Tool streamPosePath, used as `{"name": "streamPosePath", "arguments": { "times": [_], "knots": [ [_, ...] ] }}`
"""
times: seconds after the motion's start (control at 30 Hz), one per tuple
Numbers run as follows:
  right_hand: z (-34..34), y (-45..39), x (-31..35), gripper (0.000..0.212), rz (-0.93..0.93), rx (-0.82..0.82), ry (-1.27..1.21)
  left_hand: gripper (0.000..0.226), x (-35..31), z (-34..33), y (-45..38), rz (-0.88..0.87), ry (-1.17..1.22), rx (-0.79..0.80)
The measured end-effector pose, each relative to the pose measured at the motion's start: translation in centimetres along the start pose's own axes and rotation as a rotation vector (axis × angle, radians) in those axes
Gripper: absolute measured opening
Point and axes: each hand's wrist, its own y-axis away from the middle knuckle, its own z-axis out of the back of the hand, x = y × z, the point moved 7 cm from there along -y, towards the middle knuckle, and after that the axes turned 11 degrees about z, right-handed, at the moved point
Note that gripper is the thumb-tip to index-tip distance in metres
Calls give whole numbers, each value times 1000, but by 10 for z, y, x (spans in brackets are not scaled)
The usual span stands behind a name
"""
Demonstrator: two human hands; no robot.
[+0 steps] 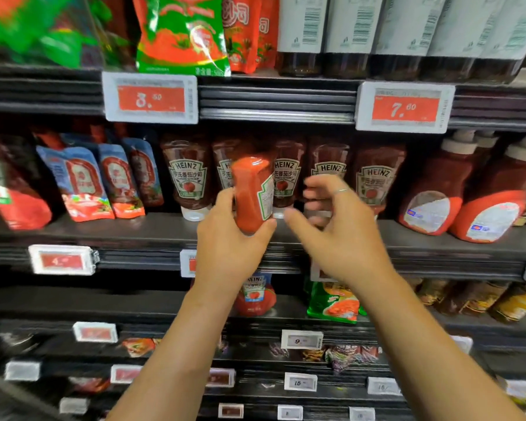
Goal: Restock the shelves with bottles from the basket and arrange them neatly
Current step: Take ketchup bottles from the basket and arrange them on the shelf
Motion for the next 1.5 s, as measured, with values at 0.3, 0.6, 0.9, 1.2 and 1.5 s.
{"name": "streamPosePath", "arguments": {
  "times": [0.3,0.6,0.9,1.2,1.5],
  "knots": [
    [-58,-22,24,66,-72,45,180,38,5,11,-11,11,31,146],
    [-74,-28,8,41,-24,227,-78,52,10,29,-12,20,89,243],
    [-70,-21,11,24,101,273,-221,75,18,25,-20,58,198,272],
    [-67,-17,-2,20,93,254,-286,56,11,26,-14,18,113,178],
    [-77,-23,-2,14,61,217,-267,51,14,37,-11,50,193,64]
  ]
}}
